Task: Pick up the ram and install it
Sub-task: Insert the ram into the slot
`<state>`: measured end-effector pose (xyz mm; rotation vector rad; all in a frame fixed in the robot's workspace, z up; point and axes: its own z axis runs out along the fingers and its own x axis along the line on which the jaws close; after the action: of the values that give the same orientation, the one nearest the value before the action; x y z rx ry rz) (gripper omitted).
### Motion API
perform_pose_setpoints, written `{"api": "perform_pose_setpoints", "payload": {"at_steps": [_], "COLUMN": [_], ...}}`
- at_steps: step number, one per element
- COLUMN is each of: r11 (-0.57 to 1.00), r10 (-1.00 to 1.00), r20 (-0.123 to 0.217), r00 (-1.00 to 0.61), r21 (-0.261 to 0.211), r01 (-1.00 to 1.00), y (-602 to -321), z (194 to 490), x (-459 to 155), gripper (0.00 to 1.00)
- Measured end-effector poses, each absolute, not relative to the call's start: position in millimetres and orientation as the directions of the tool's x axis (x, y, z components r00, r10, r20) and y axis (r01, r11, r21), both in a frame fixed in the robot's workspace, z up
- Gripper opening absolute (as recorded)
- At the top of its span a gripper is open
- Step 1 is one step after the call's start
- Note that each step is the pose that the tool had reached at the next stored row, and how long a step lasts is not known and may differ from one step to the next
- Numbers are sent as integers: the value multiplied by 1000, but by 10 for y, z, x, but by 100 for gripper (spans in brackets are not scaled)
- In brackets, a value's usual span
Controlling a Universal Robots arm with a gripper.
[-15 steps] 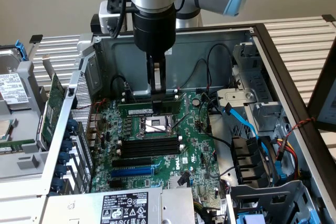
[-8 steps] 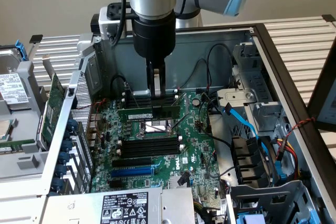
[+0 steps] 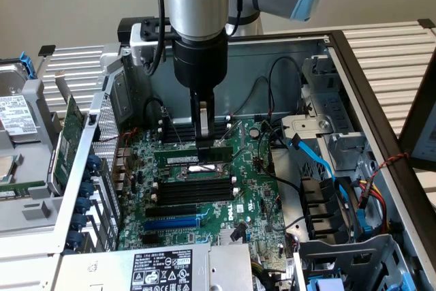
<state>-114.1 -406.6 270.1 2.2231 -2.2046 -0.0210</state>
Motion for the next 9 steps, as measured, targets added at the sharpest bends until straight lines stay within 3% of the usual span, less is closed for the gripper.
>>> {"api": "perform_pose_setpoints", "payload": {"at_steps": [9], "r11": [-9], "r10": [-1000], "r20": [-7], "r00": [8], "r21": [17], "r01": [-1000], "y": [-4122], "z": [2572], "x": [-1142], "gripper": [13]}}
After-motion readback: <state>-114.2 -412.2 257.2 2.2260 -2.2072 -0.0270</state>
